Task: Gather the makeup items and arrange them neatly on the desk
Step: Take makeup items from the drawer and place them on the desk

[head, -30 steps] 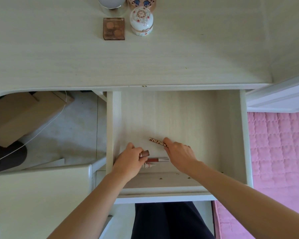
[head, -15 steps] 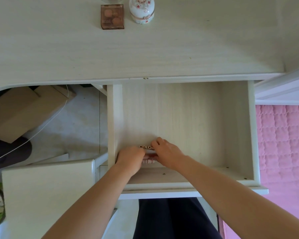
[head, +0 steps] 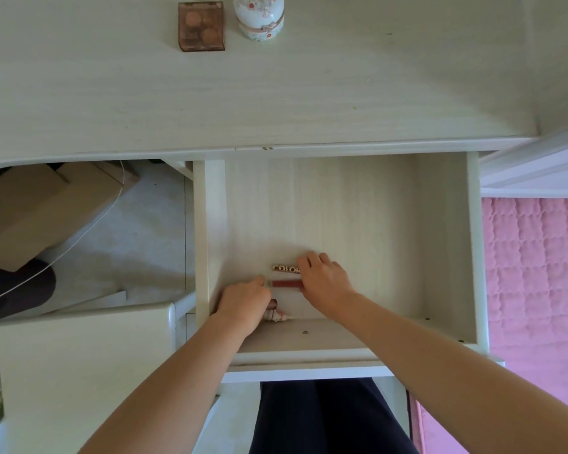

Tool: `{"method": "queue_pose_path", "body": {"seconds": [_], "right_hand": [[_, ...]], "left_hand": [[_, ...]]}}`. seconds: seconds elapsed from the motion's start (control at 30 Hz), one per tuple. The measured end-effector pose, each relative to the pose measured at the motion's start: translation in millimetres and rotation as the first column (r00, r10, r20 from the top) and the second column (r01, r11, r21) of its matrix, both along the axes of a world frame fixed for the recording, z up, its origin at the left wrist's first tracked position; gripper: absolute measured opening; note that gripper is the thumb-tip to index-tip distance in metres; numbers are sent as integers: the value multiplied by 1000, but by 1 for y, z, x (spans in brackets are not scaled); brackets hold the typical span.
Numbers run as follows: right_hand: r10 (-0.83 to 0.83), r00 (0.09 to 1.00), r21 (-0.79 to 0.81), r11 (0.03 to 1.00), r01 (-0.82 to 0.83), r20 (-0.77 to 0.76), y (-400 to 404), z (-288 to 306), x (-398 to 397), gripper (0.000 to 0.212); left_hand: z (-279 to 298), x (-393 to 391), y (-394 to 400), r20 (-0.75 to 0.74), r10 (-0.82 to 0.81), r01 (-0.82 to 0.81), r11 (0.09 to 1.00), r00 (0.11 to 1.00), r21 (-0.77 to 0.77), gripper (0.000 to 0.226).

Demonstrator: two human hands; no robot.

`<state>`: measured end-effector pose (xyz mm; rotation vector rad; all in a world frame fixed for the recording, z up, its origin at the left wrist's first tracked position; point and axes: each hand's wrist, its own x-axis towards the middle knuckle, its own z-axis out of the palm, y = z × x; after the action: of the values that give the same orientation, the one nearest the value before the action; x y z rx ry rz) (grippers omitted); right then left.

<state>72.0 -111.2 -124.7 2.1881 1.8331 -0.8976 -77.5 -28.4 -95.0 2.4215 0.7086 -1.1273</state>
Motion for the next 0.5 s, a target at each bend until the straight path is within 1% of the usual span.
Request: {"method": "queue_pose_path", "body": {"seconds": [0.07,0.17,0.23,0.3,0.33,0.4,0.5], "right_hand": [[2,1000,3,1000,-2,10,1,0,1,33],[-33,999,3,999,33,-14,4,2,7,26],[-99,994,-18,995,98,-46,7,7,15,23],[-219,970,-68,975,213,-101,11,16,27,21],[-293,945,-108,954,279,-148,13,22,34,20],[-436,861,-196,898,394,-263,13,33,47,19],[-567,741,-271,824,498,-360,7,51,64,19]], "left_hand": [[0,1,2,-6,22,-22,1000,1000,5,25],[1,2,4,11,70,-70,998,998,-9,23],[2,2,6,38,144,-142,989,989,-37,23],[5,3,10,72,281,-274,957,957,-91,22],[6,3,12,88,365,-352,927,927,-130,20],[12,4,14,101,529,-503,840,843,-203,18],[24,9,14,86,719,-674,681,690,-286,23]]}}
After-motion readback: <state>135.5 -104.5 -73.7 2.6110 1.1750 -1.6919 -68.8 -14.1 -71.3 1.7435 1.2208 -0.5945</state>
